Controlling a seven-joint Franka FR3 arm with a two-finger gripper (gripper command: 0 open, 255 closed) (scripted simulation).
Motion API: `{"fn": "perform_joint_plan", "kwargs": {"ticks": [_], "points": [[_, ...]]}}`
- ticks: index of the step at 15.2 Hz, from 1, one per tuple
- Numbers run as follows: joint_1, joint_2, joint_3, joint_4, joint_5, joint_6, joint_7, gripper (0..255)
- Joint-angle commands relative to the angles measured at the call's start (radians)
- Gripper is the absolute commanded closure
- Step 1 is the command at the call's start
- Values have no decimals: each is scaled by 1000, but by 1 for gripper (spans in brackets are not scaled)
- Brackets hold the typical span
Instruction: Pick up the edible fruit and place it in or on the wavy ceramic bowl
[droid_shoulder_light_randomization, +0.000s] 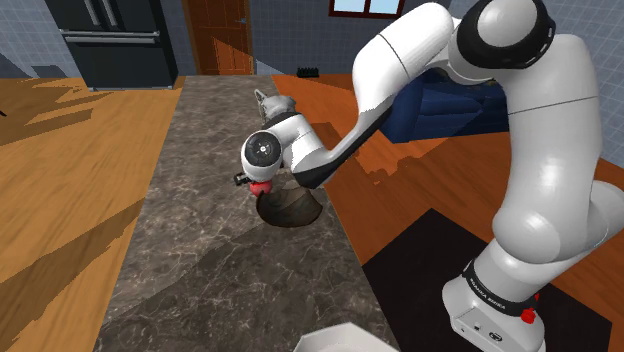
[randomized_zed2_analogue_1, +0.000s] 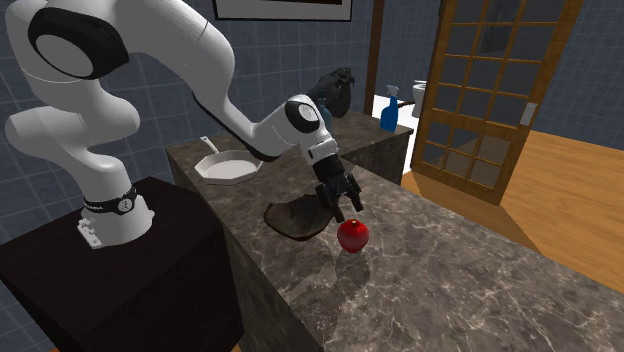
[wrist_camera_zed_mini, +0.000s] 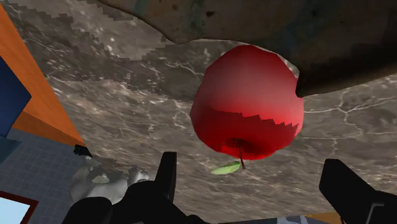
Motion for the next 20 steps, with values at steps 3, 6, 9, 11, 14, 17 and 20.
{"fn": "perform_joint_plan", "kwargs": {"ticks": [3, 6, 9, 11, 14, 17, 20], "points": [[21, 56, -35, 46, -45, 0, 4, 0], [29, 88, -54, 73, -67, 5, 3, 0], [29, 88, -54, 73, -67, 5, 3, 0], [29, 88, -54, 73, -67, 5, 3, 0], [29, 87, -54, 73, -67, 5, 3, 0], [29, 87, -54, 73, -67, 5, 3, 255], [29, 88, -54, 73, -67, 5, 3, 255]]}}
